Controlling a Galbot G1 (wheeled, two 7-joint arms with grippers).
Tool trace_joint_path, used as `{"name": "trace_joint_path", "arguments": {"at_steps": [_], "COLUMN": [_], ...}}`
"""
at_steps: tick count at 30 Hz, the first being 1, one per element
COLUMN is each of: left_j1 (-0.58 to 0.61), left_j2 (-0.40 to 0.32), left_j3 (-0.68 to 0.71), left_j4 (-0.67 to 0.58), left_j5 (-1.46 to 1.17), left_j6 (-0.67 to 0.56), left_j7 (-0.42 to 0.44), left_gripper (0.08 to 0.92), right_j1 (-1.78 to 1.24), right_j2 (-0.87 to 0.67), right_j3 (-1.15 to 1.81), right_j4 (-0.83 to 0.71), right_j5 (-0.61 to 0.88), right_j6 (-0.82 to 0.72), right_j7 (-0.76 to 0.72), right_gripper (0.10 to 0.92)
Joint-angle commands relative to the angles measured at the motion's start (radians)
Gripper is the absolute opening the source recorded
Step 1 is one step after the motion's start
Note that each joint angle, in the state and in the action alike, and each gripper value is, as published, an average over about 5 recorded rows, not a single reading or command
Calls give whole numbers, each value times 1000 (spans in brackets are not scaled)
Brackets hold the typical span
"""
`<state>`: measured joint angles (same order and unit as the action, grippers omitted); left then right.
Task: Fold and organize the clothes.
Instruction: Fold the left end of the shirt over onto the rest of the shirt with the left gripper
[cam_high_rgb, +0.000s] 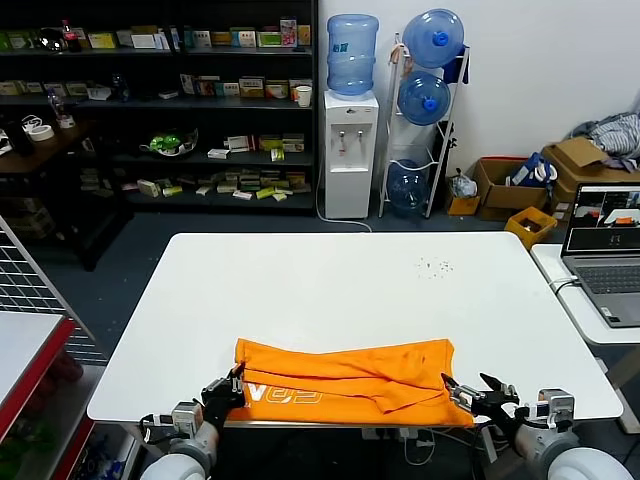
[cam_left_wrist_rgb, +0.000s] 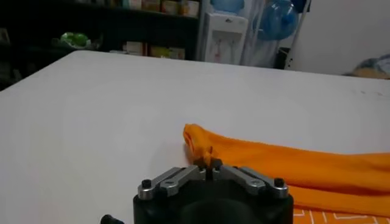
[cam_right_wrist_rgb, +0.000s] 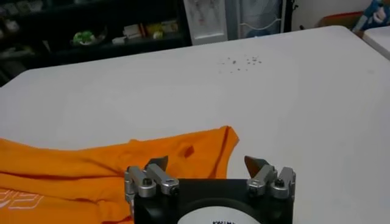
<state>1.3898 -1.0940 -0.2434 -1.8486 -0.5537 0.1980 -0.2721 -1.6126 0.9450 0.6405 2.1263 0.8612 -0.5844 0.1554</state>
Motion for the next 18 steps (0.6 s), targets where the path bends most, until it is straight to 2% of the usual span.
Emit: {"name": "trace_joint_path", "arguments": {"at_steps": [1,11,18], "left_j1": [52,213,188], "left_j2": [161,392,495], "left_j3": [-153,-416,-487], "left_j4": [-84,40,192], "left_j5": [-72,-170,-167], "left_j6": [25,15,-14], "left_j7": [-11,33,59], "left_gripper": [109,109,109], "right_j1": [50,99,113], "right_j2": [2,7,13], "right_j3": [-29,-77,-94], "right_j4": [-3,-17,-29], "right_j5": [0,-6,-13], "right_j6": [0,8,17], "right_j7": [3,-3,-12], "right_gripper": [823,823,823]}}
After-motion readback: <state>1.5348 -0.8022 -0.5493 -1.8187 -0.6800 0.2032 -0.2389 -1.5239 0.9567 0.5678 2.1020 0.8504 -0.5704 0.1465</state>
